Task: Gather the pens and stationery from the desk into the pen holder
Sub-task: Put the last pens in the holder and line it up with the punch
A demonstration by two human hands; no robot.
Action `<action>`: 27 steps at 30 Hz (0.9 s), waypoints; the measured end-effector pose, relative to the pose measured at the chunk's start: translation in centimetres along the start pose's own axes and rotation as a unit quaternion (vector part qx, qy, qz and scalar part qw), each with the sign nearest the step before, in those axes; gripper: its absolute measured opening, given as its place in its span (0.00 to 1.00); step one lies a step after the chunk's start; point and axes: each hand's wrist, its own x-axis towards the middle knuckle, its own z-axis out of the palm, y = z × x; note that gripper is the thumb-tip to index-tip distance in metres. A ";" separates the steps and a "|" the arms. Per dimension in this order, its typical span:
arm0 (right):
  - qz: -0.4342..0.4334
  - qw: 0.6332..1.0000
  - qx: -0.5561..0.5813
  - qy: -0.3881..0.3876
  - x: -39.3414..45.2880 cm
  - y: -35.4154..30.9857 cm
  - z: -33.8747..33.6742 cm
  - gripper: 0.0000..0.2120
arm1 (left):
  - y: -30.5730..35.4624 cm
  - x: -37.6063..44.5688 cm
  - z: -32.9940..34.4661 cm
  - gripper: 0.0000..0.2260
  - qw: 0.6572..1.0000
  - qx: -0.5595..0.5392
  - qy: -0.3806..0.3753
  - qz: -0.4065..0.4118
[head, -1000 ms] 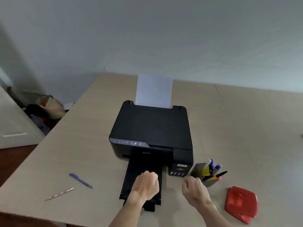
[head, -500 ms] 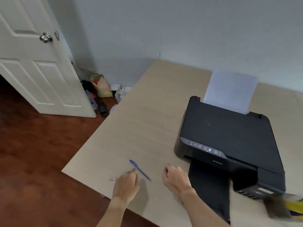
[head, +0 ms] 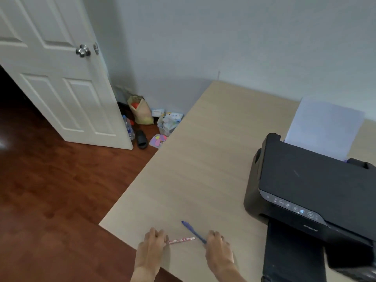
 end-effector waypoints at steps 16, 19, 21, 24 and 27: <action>-0.003 0.938 0.170 0.302 -6.8 16.5 -7.1 0.11 | 17.2 0.5 -5.0 0.08 0.939 -0.290 0.112 0.146; 0.028 0.930 0.166 0.327 -9.7 21.9 -7.7 0.09 | 23.2 -1.0 -6.0 0.07 0.933 -0.304 0.098 0.169; 0.037 0.930 0.131 0.342 -11.6 25.7 -7.8 0.10 | 26.8 -2.2 -5.7 0.07 0.930 -0.290 0.089 0.205; 0.076 0.912 0.158 0.370 -14.8 31.5 -8.4 0.08 | 32.5 -4.2 -4.3 0.05 0.919 -0.278 0.064 0.273; 0.131 0.893 0.170 0.395 -18.0 37.3 -8.9 0.06 | 38.1 -6.0 -3.1 0.05 0.895 -0.285 0.025 0.343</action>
